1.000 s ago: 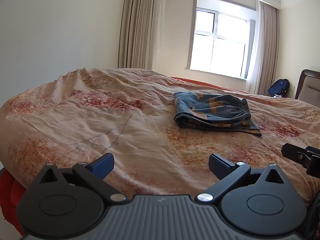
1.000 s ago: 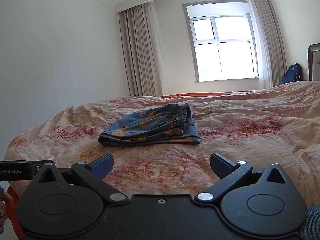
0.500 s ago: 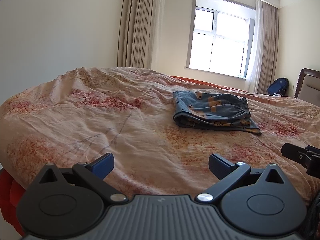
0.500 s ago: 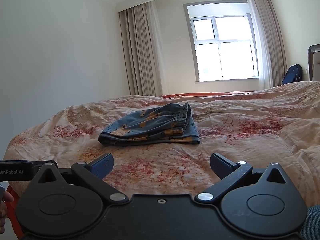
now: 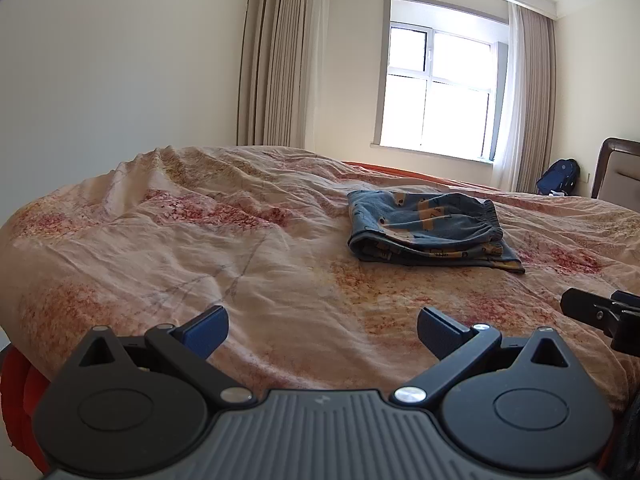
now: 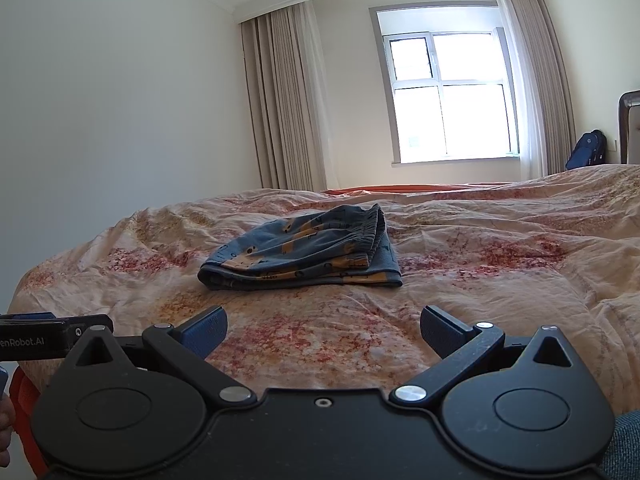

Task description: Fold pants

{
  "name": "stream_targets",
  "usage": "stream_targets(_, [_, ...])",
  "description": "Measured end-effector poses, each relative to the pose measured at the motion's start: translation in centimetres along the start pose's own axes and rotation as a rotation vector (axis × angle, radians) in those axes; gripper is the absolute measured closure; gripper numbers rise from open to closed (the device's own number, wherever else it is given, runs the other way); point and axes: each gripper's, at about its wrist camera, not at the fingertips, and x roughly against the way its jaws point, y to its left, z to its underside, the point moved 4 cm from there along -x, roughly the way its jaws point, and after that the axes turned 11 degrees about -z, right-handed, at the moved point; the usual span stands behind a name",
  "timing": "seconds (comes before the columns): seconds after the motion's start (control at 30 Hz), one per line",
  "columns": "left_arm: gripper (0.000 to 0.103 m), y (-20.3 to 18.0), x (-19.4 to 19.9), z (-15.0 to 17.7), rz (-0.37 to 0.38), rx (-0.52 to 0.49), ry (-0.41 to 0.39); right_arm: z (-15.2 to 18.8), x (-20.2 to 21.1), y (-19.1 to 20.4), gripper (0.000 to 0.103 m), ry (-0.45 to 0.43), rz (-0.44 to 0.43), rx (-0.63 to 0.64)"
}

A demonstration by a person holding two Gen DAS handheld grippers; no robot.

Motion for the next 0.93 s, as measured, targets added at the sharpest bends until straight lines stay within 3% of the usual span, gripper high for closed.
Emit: stream_targets(0.93, [0.0,-0.1,-0.71,0.23,0.002,-0.003,0.014,0.3,-0.34,0.15,0.0,0.018,-0.008,0.01])
